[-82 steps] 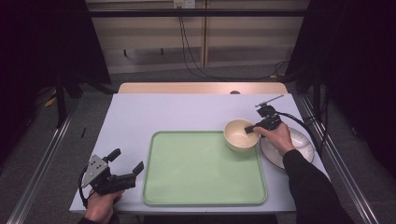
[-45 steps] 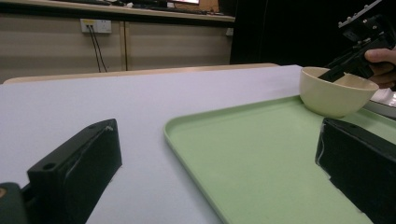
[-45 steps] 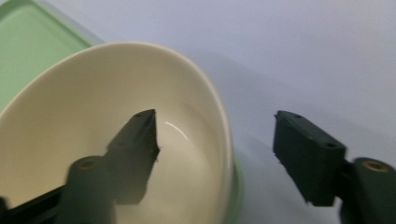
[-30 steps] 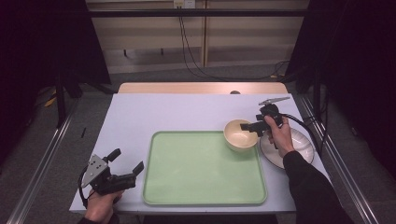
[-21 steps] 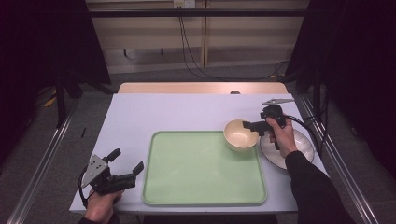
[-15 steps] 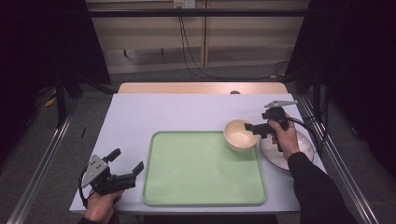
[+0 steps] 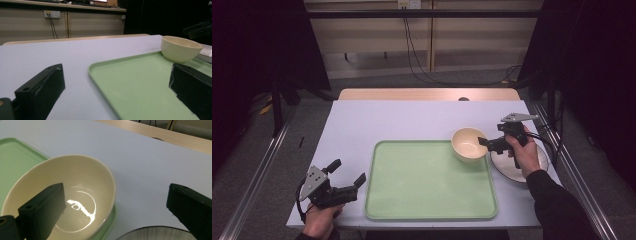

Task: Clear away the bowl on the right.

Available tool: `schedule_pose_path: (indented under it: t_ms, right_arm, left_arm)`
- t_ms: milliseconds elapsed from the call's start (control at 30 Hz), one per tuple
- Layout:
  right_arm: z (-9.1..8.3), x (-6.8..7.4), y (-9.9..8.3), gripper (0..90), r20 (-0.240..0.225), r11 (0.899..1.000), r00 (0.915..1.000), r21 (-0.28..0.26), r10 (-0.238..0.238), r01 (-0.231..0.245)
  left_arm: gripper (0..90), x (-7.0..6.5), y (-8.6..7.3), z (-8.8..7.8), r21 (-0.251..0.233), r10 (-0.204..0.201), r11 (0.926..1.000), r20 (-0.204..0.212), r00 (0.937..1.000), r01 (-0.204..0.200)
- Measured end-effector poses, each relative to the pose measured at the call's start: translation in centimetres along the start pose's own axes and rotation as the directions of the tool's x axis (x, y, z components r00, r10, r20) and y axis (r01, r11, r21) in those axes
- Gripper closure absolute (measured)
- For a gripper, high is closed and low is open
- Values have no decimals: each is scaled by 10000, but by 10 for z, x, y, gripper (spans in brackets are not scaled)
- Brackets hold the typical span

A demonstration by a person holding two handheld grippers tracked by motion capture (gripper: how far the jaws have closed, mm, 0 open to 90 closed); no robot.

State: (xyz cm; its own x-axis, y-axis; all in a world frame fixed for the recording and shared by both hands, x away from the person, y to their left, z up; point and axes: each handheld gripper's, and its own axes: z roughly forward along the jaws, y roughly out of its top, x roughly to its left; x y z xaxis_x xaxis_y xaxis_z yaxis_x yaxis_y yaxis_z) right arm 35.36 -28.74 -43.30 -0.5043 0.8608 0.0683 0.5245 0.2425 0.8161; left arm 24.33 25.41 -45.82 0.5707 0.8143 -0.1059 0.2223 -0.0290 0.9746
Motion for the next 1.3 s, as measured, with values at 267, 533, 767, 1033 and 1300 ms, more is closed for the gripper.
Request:
schedule_pose_path:
  t_ms: [267,533,767,1033,1300]
  right_arm:
    - [-11,-3,-12,21,331,9996,9994,-242,123,-115]
    - [-27,-1,-23,18,221,9980,9990,-502,383,-372]
    - [-45,6,-33,14,245,9958,9989,-827,403,-382]
    - [-59,14,-42,14,39,9909,9979,-1185,653,-644]
    - [-74,20,-53,14,128,9906,9984,-1263,552,-531]
  left_arm:
    - [3,0,0,0,21,39,10000,32,10000,-40]
    - [3,0,0,0,-10,-5,10000,-4,10000,5]
    - [3,0,0,0,-3,6,10000,-43,10000,-6]
    - [3,0,0,0,19,18,10000,-10,10000,-18]
    - [3,0,0,-1,23,65,10000,-41,10000,-65]
